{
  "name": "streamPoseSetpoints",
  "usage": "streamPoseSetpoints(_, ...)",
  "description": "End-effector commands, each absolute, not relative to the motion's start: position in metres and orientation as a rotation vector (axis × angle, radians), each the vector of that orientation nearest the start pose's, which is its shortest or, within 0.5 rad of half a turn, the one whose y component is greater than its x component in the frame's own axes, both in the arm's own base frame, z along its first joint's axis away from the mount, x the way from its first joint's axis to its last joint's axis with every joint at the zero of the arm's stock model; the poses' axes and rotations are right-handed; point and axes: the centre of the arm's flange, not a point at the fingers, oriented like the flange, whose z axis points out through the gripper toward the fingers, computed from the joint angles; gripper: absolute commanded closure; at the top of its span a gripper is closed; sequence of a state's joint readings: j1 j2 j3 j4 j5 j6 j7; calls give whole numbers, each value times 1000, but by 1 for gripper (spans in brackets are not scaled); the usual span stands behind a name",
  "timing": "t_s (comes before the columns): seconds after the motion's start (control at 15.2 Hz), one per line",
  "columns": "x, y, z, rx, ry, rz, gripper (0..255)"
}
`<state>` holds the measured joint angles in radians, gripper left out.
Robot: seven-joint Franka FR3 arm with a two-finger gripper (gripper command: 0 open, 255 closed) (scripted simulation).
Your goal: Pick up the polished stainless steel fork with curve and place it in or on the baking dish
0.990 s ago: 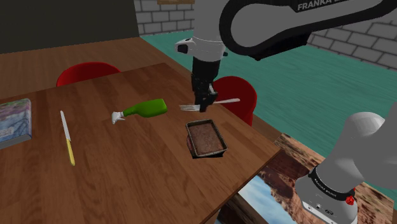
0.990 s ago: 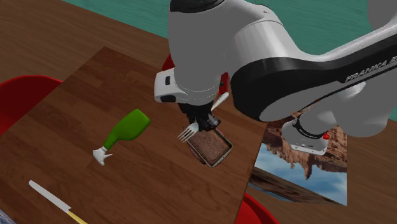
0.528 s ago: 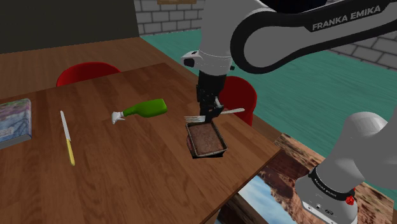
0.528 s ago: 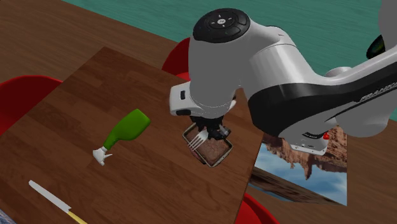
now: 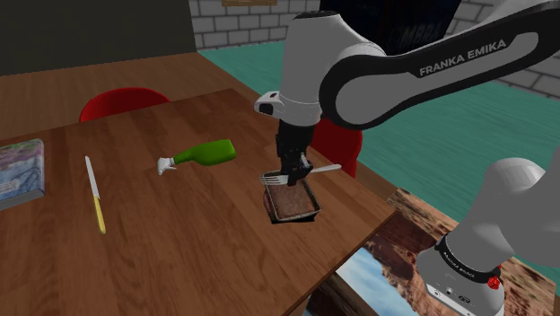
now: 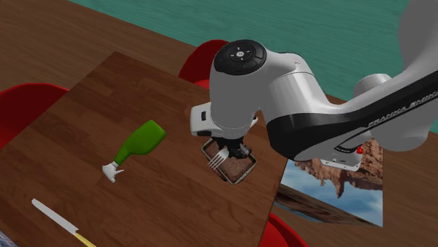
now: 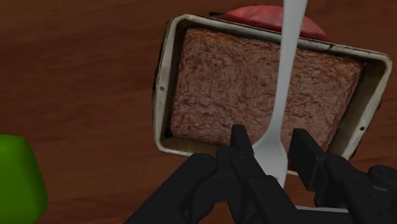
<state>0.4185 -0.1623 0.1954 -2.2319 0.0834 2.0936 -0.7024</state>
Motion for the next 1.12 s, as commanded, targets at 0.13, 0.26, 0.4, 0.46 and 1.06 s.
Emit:
streamPoseSetpoints(0.13,404,292,432,-2494,-1844,-37,255)
streamPoseSetpoints(0.26,404,292,432,-2494,-1844,-37,255)
streamPoseSetpoints(0.4,404,292,432,-2494,-1844,-37,255)
streamPoseSetpoints(0.46,404,292,432,-2494,-1844,-37,255)
streamPoseSetpoints(1.06,404,290,472,-2494,-1844,-37,0)
